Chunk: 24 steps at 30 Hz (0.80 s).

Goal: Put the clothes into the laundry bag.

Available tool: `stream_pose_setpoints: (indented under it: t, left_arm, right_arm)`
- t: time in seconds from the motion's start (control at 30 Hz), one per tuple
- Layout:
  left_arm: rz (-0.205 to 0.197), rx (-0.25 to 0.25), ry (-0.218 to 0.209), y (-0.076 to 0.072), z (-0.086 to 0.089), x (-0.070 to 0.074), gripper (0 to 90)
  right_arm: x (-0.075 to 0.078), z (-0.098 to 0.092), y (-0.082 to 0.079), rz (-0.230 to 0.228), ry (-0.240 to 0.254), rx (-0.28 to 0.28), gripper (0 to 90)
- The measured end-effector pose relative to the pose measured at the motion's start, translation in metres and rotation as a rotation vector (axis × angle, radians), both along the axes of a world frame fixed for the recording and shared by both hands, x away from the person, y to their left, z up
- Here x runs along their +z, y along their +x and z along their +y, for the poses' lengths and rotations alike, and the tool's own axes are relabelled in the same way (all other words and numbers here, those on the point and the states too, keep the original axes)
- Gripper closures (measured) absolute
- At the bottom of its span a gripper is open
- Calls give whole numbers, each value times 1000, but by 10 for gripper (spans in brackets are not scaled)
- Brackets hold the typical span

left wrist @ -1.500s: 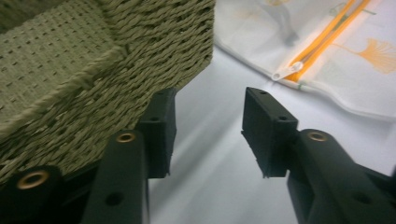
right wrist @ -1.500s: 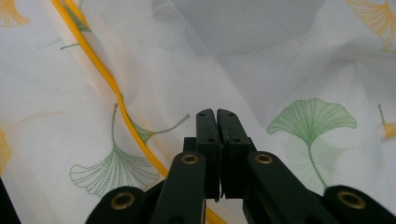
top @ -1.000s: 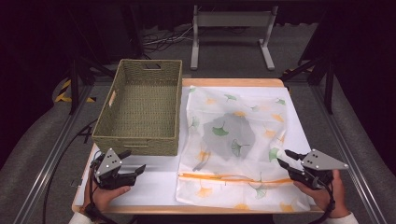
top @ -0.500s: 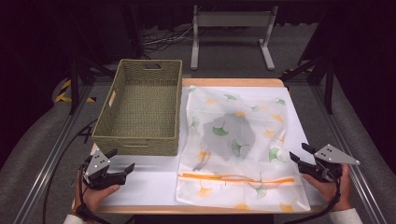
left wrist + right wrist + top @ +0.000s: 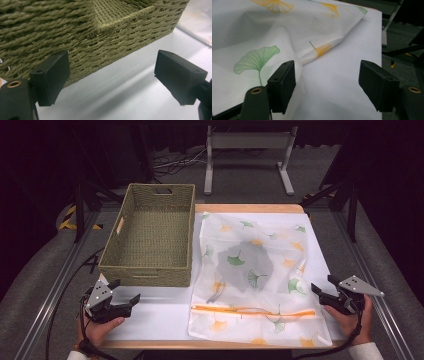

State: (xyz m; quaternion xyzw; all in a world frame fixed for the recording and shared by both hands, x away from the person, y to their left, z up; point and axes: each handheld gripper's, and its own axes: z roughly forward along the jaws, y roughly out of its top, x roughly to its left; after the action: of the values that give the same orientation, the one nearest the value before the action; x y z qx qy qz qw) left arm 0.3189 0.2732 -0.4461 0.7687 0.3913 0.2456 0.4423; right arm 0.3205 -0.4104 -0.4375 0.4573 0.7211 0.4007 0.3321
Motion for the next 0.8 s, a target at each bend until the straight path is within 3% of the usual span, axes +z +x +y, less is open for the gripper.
stream_pose_setpoints:
  t: [0.8]
  left_arm:
    - [-11,11,21,4,-5,0,123]
  right_arm:
    - [1,1,-3,-6,-23,-8,301]
